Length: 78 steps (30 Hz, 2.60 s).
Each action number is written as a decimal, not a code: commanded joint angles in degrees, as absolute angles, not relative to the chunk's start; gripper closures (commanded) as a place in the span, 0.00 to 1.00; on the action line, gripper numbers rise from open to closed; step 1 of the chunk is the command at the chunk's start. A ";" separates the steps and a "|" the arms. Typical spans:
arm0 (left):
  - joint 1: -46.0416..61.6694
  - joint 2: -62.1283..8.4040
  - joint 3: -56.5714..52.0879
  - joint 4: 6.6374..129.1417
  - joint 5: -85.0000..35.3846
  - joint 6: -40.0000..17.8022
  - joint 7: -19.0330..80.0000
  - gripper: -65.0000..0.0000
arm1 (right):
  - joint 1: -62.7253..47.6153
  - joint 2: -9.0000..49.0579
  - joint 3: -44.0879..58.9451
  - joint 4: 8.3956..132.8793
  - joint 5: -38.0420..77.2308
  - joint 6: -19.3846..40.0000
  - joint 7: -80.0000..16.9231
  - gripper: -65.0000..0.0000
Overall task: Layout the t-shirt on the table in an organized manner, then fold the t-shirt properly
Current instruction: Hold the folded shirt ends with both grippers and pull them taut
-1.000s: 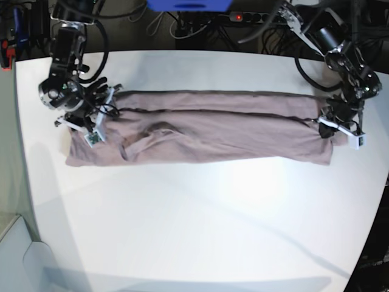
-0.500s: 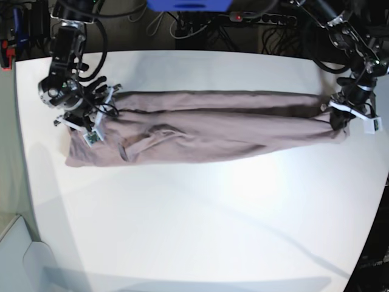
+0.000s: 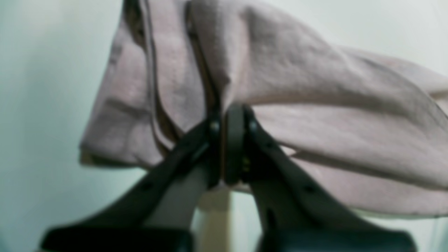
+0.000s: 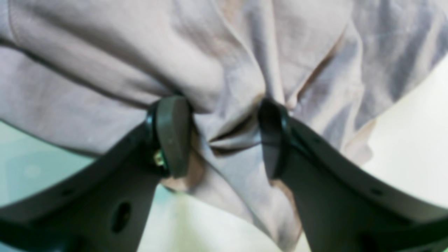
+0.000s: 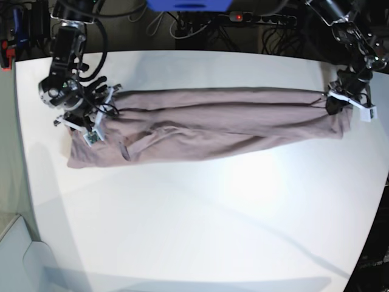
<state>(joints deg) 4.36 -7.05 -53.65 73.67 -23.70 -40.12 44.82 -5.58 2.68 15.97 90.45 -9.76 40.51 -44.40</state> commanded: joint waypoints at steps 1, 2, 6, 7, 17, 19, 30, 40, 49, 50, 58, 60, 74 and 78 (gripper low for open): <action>3.47 -8.13 -53.85 74.24 -23.96 -40.00 44.09 0.85 | -6.90 2.86 16.04 88.92 -16.22 40.00 -51.21 0.50; 3.38 -8.13 -53.93 74.51 -23.96 -40.00 44.09 0.79 | -6.90 2.86 16.04 88.92 -16.22 40.00 -51.21 0.50; 3.12 -8.92 -53.58 75.47 -23.96 -40.00 44.09 0.57 | -6.90 2.86 16.04 88.92 -16.22 40.00 -51.21 0.50; 2.68 -8.92 -53.58 75.47 -23.96 -40.00 44.09 0.55 | -6.90 2.86 16.04 88.92 -16.22 40.00 -51.21 0.50; -0.31 -9.71 -53.58 80.13 -24.40 -40.00 44.88 0.54 | -6.90 2.86 16.04 88.92 -16.22 40.00 -51.21 0.50; -0.22 -9.63 -53.76 82.51 -24.04 -40.00 44.97 0.54 | -6.90 2.86 16.04 88.92 -16.22 40.00 -51.21 0.50; 0.66 -11.56 -53.93 82.95 -17.01 -40.00 50.95 0.20 | -6.90 2.86 16.04 88.92 -16.22 40.00 -51.21 0.50; -1.80 -12.00 -53.67 70.73 -12.97 -40.00 47.87 0.13 | -6.81 2.86 16.04 88.92 -16.22 40.00 -51.21 0.50; -1.89 -11.47 -53.58 67.03 -13.41 -40.00 46.55 0.23 | -6.64 3.03 16.04 88.92 -16.22 40.00 -51.21 0.50; -1.89 -11.47 -53.58 66.95 -13.41 -40.00 46.55 0.29 | -6.64 3.03 16.04 88.92 -16.22 40.00 -51.21 0.50; -1.89 -9.98 -53.58 67.12 -12.97 -40.00 46.99 1.00 | -6.37 3.03 16.04 88.92 -16.22 40.00 -51.21 0.50; -1.89 -9.98 -53.58 67.65 -13.41 -40.00 47.08 0.94 | -6.37 3.03 16.04 88.92 -16.22 40.00 -51.21 0.50; -2.68 -3.65 -52.44 88.31 -13.23 -40.00 53.58 1.00 | -6.29 3.03 15.96 88.92 -16.22 40.00 -51.21 0.50; -2.42 0.48 -49.19 97.10 -12.88 -40.00 56.57 1.00 | -6.29 3.03 15.96 88.92 -16.22 40.00 -51.21 0.50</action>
<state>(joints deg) -1.74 1.10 -49.12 95.92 -11.92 -39.83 57.36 -5.28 2.70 15.86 90.37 -10.11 40.47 -44.45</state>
